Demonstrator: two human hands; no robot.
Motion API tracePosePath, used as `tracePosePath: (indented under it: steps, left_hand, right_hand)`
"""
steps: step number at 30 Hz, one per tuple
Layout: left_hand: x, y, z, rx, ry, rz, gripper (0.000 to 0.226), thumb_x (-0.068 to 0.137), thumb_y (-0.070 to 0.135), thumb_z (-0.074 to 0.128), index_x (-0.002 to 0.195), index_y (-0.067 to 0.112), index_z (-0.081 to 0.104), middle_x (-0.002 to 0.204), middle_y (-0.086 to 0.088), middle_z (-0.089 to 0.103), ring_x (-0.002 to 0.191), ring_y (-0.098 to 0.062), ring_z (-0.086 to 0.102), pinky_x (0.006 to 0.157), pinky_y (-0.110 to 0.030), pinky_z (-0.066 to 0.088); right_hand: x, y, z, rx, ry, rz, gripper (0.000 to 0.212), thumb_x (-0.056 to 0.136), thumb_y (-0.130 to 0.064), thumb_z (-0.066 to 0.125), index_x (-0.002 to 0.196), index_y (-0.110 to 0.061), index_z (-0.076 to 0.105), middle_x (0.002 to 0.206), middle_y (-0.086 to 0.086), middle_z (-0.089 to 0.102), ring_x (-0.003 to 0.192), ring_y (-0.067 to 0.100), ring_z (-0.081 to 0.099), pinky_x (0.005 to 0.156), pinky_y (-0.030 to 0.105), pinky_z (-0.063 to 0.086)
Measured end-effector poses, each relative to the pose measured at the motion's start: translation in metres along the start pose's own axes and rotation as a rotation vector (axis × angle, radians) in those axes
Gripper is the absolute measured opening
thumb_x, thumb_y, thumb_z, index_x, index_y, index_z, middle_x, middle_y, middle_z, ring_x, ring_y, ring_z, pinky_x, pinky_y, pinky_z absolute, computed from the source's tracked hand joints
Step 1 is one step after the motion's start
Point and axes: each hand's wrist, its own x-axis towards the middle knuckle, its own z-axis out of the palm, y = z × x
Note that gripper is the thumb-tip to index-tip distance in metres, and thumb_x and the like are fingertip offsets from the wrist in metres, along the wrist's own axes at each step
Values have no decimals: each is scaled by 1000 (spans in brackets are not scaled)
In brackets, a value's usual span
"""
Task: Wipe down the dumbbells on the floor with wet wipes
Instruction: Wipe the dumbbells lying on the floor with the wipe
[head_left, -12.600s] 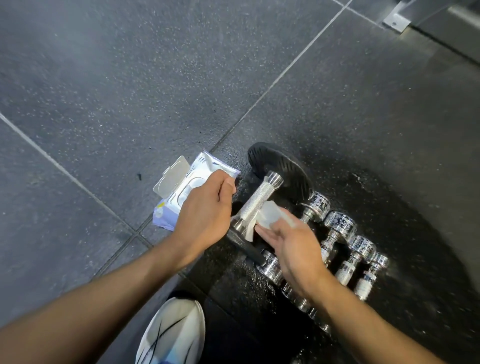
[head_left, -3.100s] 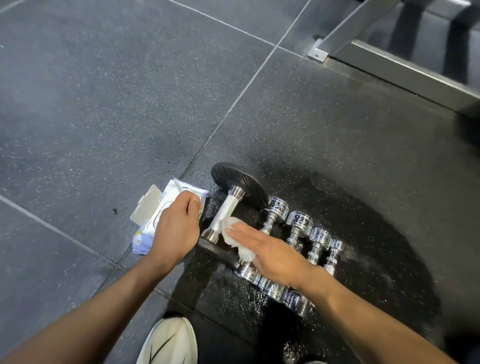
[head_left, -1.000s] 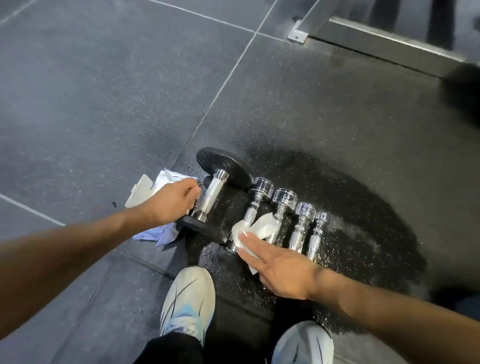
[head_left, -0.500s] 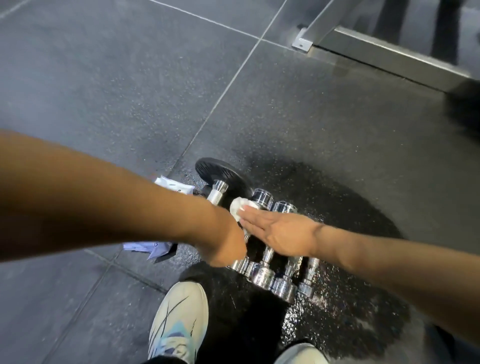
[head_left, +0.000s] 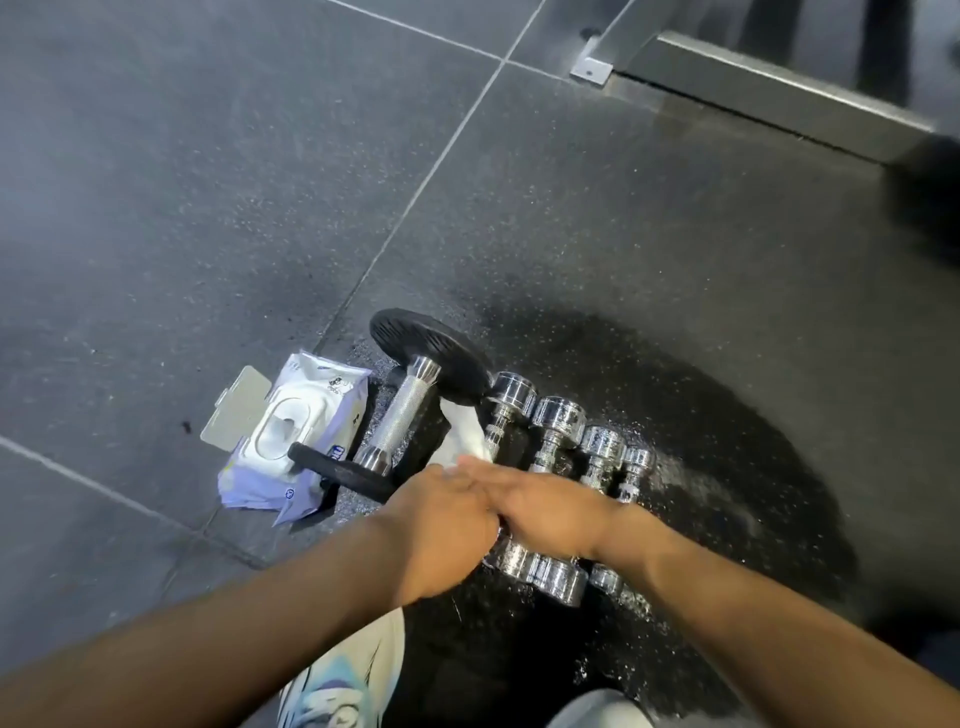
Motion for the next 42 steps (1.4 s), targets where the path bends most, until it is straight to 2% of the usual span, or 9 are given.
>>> tracePosePath:
  steps: [3,8,14,17,24,29,33,37,42]
  left_hand:
    - [-5,-3,9,32,46,-69,39,97,13,51,135,12,48,135,-12,51,124,-31,46,100,-45,34]
    - [-4,-9,14,31,53,-162,59,95,28,63,145,11,37,141,-12,48,127,-31,47,106,-49,32]
    - [2,-8,18,67,43,-196,70,94,24,65,152,10,30,141,-16,49,128,-34,48,111,-54,30]
    - [3,-7,22,75,71,-202,61,95,23,62,149,9,36,140,-16,52,125,-33,50,108,-52,32]
    - [2,-12,26,59,98,-204,42,93,24,61,133,15,53,129,-11,59,116,-28,55,98,-45,37]
    - [0,-12,24,28,120,-196,42,95,28,64,134,15,52,129,-8,60,117,-26,56,100,-44,36]
    - [-3,-13,23,23,142,-196,39,94,28,66,130,15,56,126,-7,62,113,-25,58,99,-44,37]
    - [-4,-13,23,25,157,-195,33,93,30,66,123,18,59,118,-4,64,108,-23,59,94,-41,38]
    - [-4,-14,24,22,166,-199,31,93,29,66,121,18,59,113,-1,66,104,-22,59,91,-39,37]
  right_hand:
    - [6,36,-6,-47,193,135,90,81,20,50,160,-19,30,167,8,27,150,26,35,121,42,35]
    - [2,14,-3,67,216,103,50,92,5,56,137,-15,63,143,1,58,134,14,50,120,20,29]
    - [16,40,-9,-189,257,139,64,91,3,63,149,-17,47,162,4,35,145,24,40,112,40,46]
    - [16,23,14,-25,257,167,46,98,-13,57,141,-28,54,148,-2,52,134,14,52,112,38,46]
    - [27,45,-5,-194,250,108,73,87,16,58,151,-16,45,158,6,42,144,19,42,118,33,38]
    - [23,11,27,-171,190,64,44,90,10,56,132,-4,58,131,12,58,118,21,60,102,30,52]
    - [28,32,2,-179,199,49,45,92,-1,63,128,-26,54,125,-2,61,101,8,67,86,25,60]
    - [37,43,2,-238,222,118,58,86,9,66,137,-17,58,137,6,59,118,15,63,106,30,51]
    - [42,30,12,-205,31,46,38,91,2,65,121,-20,66,118,6,66,99,23,67,90,36,58]
